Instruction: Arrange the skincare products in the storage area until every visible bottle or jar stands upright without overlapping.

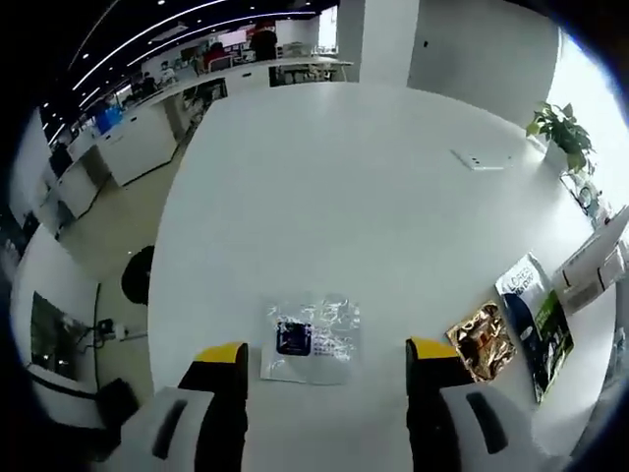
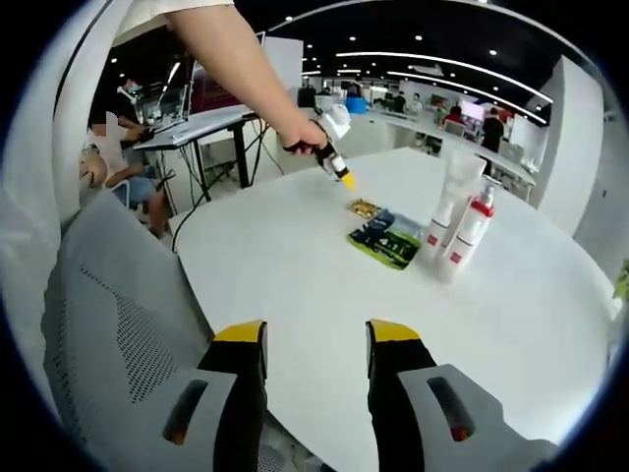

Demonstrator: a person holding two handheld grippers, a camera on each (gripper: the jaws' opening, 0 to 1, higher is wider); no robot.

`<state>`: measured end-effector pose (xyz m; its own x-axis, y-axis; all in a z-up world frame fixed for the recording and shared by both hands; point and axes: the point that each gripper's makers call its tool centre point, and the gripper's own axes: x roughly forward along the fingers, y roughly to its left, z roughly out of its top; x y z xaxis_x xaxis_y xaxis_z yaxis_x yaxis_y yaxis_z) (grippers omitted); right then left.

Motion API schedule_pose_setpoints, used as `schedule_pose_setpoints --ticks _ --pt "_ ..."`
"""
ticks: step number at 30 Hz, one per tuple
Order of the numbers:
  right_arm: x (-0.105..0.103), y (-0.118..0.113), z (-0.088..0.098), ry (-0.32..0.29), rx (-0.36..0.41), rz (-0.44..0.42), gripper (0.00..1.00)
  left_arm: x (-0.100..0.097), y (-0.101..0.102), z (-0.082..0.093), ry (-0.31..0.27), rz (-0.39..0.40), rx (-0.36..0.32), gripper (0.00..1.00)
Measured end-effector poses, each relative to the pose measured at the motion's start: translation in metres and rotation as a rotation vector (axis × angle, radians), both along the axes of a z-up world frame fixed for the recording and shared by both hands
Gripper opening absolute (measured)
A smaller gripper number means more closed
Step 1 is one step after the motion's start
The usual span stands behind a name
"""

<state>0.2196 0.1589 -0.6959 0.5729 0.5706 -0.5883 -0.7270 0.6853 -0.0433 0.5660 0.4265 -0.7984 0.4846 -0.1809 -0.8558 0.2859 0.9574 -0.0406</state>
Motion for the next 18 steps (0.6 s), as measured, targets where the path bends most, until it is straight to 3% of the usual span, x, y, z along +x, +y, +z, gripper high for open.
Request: schedule_pose_setpoints --ticks 10,18 --pt "-0.0001 -0.0001 -0.0017 0.015 0.005 -0.003 0.38 0.0067 -0.002 -0.0019 -0.012 -0.042 0.001 0.62" --pt "0.0004 -0.0003 -0.0011 0.011 0.008 -0.004 0.37 0.0053 -0.0042 0.0006 -0.015 -0.052 -0.008 0.42"
